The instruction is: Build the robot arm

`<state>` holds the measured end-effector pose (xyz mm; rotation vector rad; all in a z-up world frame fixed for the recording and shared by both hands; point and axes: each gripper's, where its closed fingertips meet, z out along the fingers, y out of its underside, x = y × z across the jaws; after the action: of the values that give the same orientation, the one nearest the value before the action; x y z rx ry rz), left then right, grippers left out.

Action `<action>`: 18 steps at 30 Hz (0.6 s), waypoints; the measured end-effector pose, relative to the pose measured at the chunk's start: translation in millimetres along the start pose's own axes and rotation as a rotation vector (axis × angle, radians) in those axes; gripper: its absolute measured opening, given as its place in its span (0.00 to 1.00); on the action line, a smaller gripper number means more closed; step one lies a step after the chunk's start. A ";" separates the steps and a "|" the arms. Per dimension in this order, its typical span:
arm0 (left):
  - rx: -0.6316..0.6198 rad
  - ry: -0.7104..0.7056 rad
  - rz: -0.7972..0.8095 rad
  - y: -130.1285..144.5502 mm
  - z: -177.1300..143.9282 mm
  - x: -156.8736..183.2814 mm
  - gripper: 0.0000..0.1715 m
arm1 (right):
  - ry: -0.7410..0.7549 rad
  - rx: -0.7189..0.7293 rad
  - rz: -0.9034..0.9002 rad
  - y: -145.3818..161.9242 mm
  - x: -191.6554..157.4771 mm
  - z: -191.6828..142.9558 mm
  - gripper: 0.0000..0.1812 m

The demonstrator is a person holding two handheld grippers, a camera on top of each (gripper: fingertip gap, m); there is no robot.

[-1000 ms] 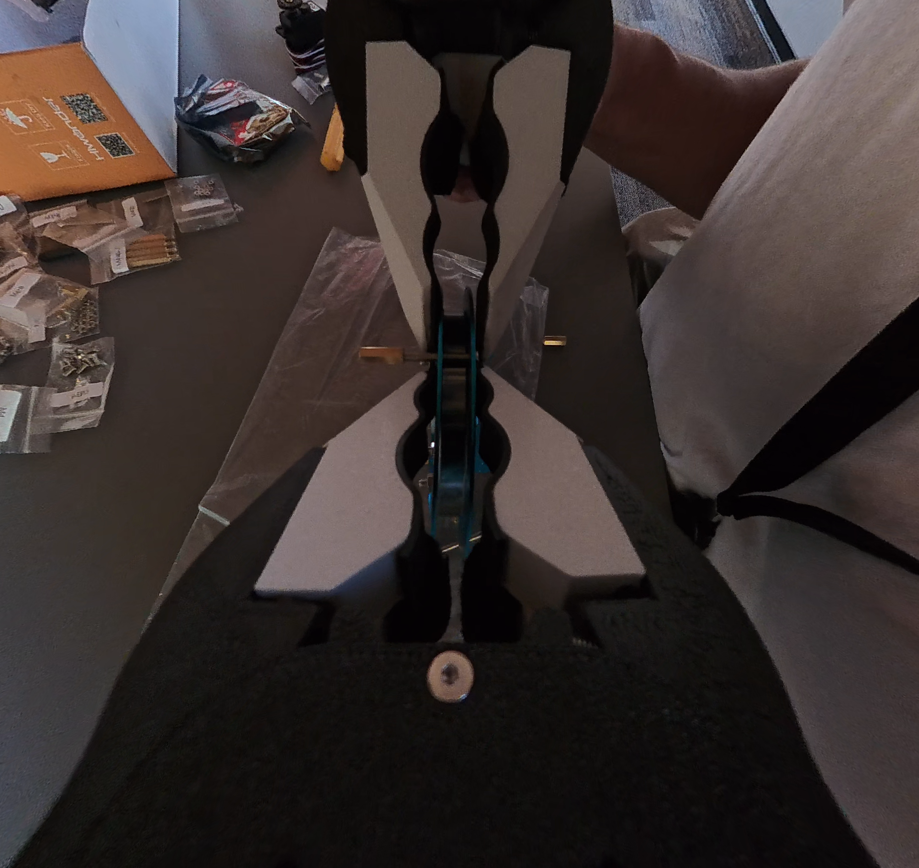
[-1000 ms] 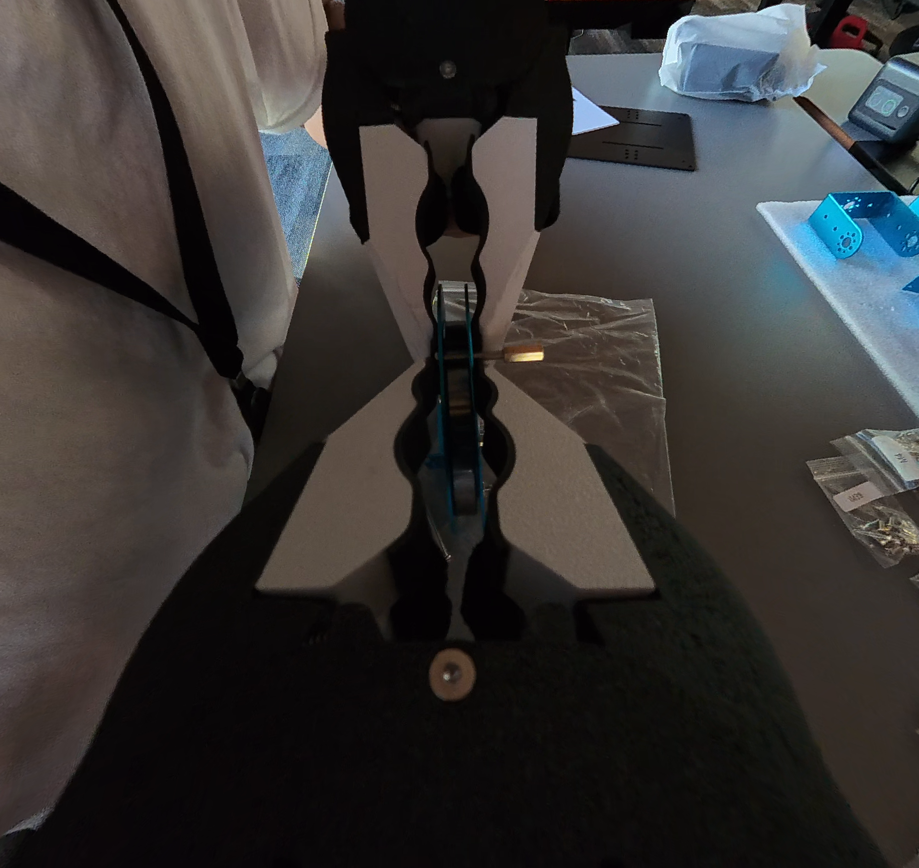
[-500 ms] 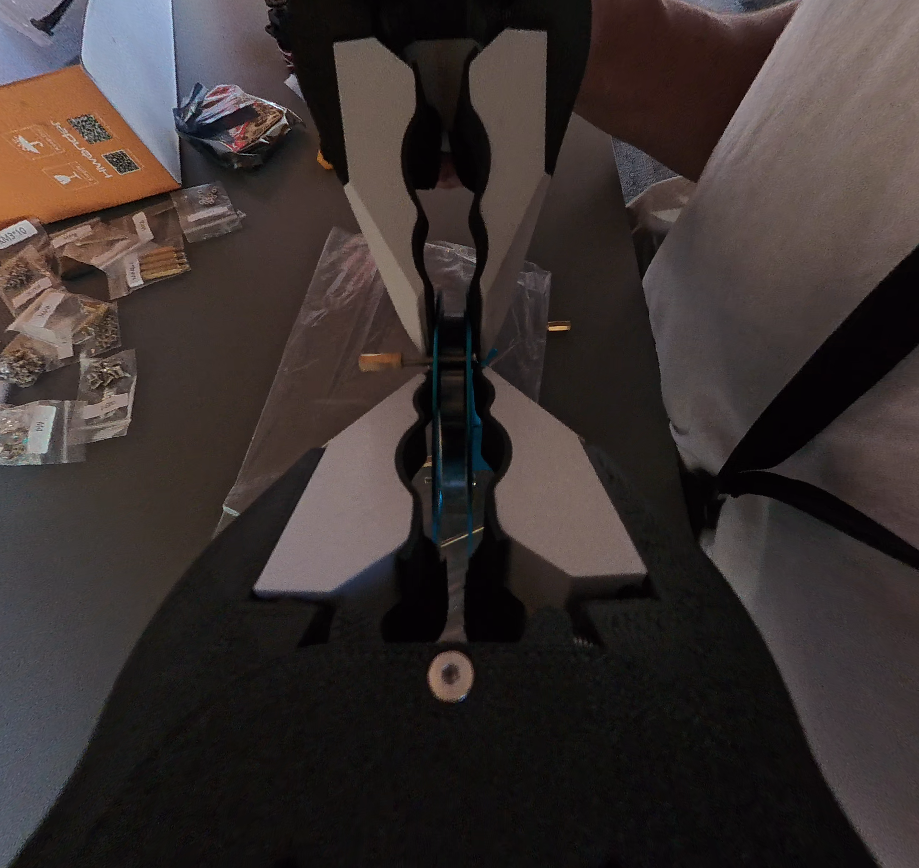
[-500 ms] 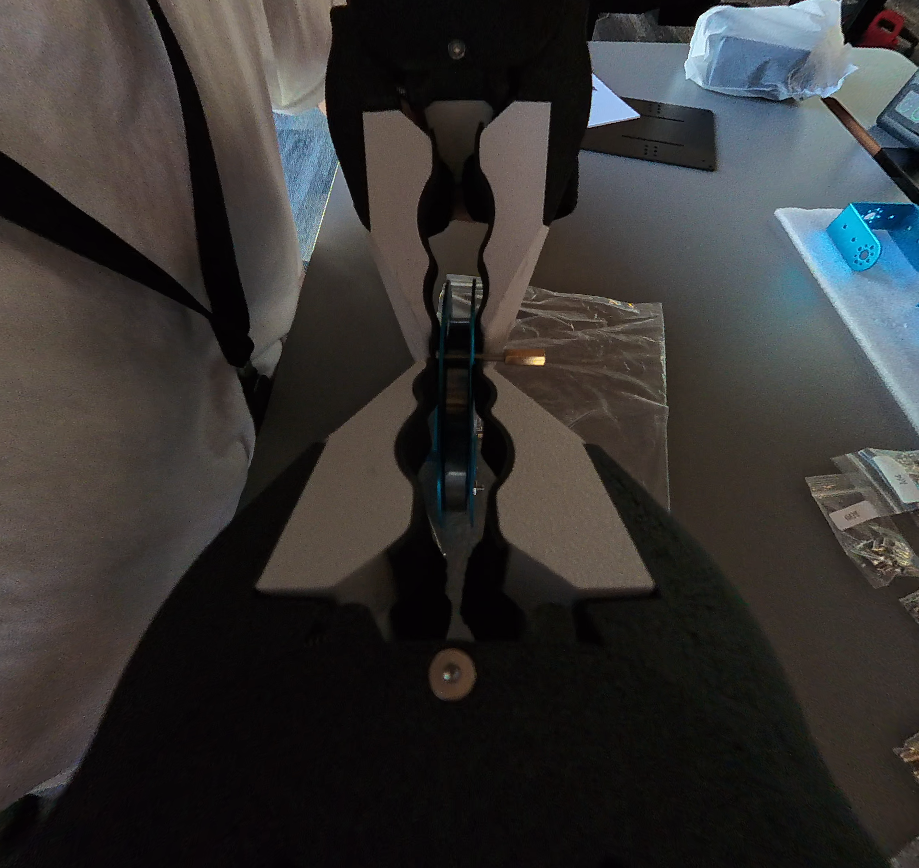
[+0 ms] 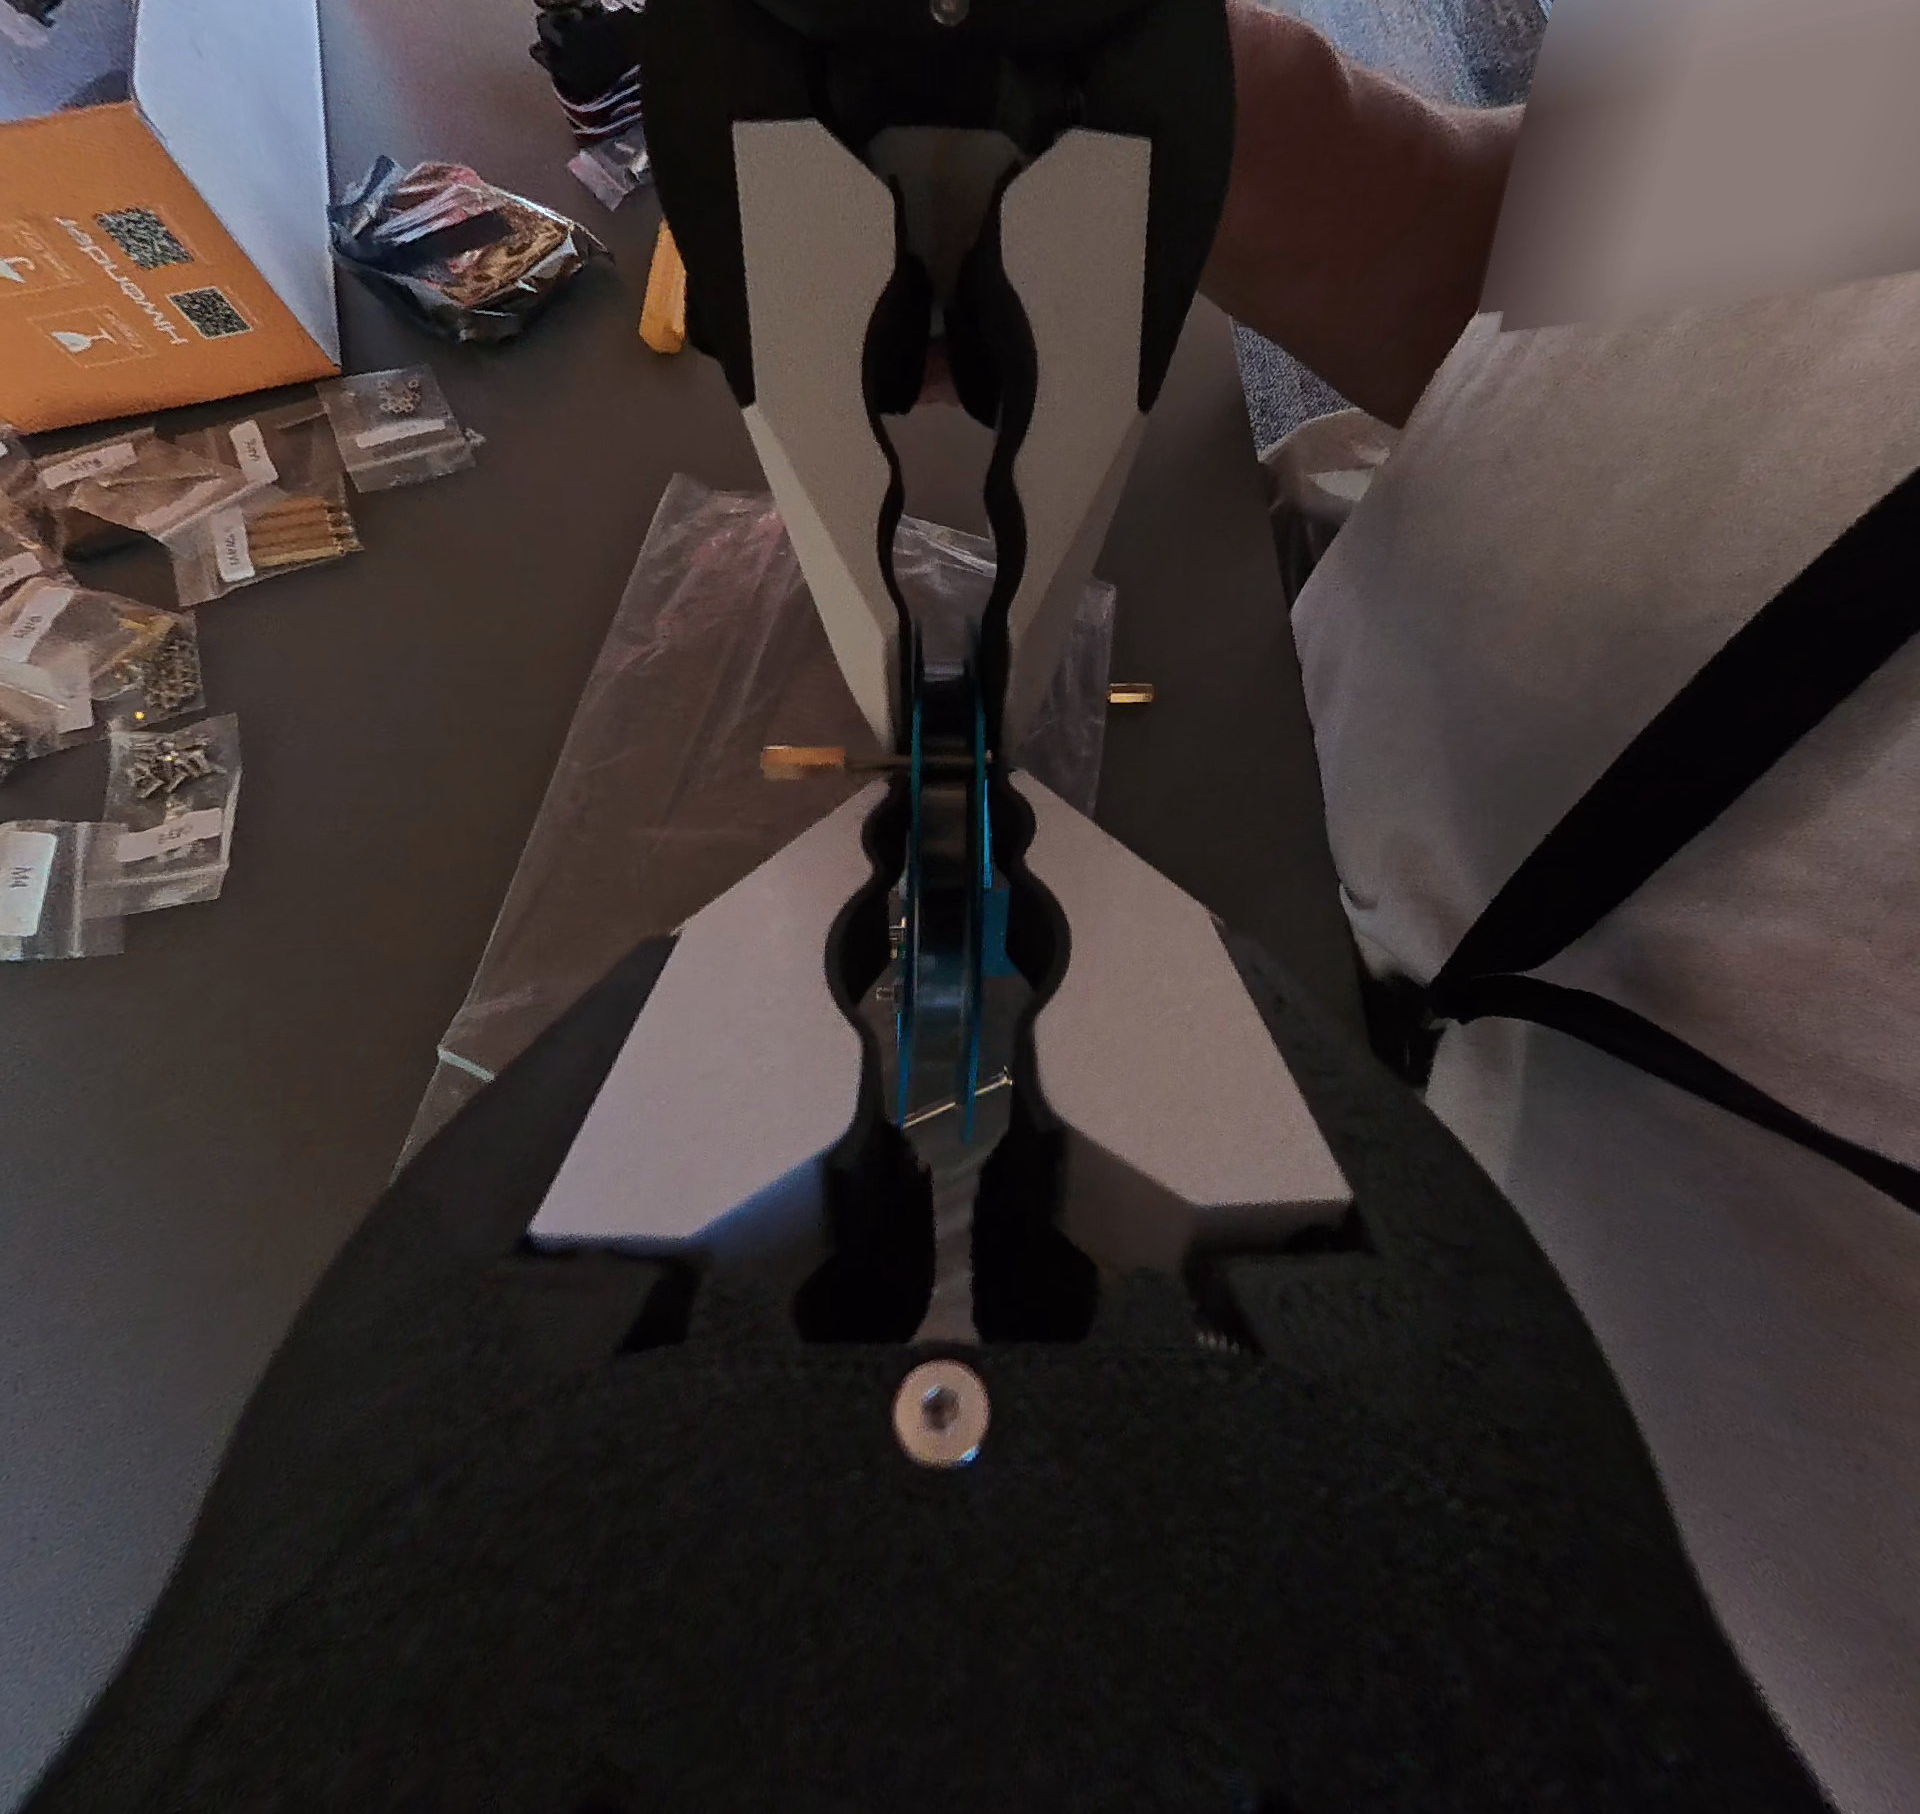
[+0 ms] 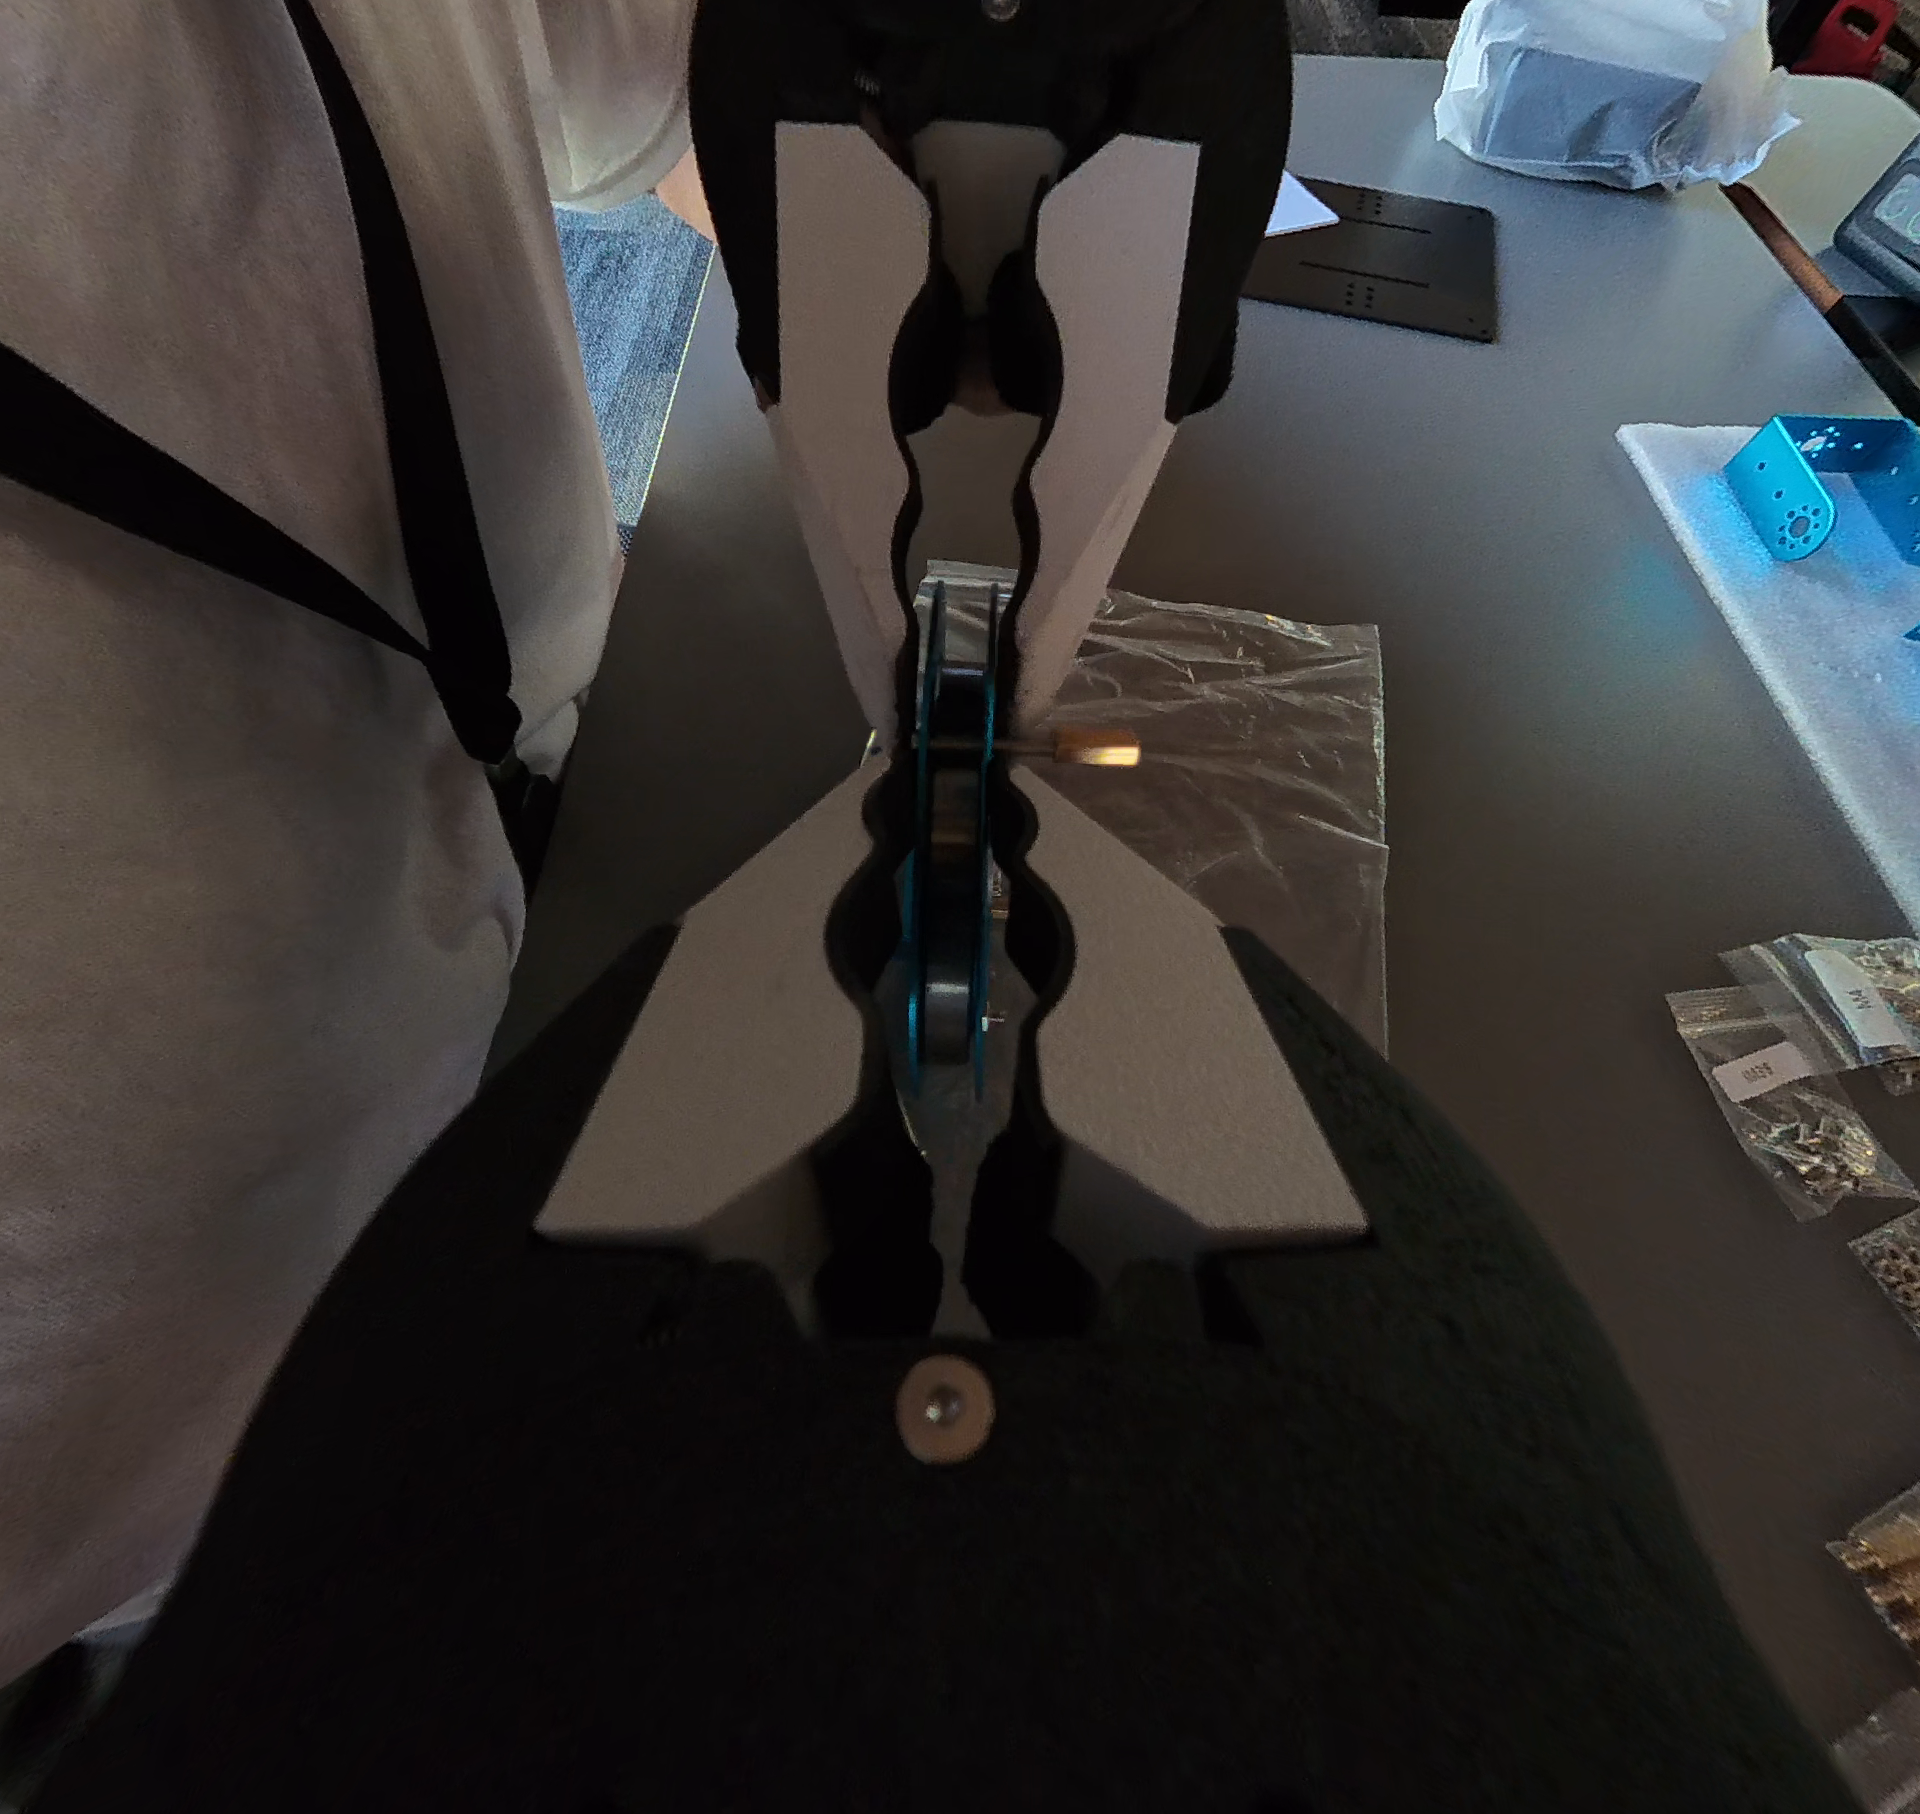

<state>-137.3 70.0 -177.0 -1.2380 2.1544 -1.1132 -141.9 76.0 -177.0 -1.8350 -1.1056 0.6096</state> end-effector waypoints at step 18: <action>0.008 -0.004 0.054 0.4 0.8 1.1 0.08 | 0.000 0.121 0.017 -13.6 4.0 -21.2 0.12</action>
<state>-137.6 68.8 -177.9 -1.1706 2.1653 -1.0942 -129.9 73.2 -154.6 -1.7421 -1.0311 0.6719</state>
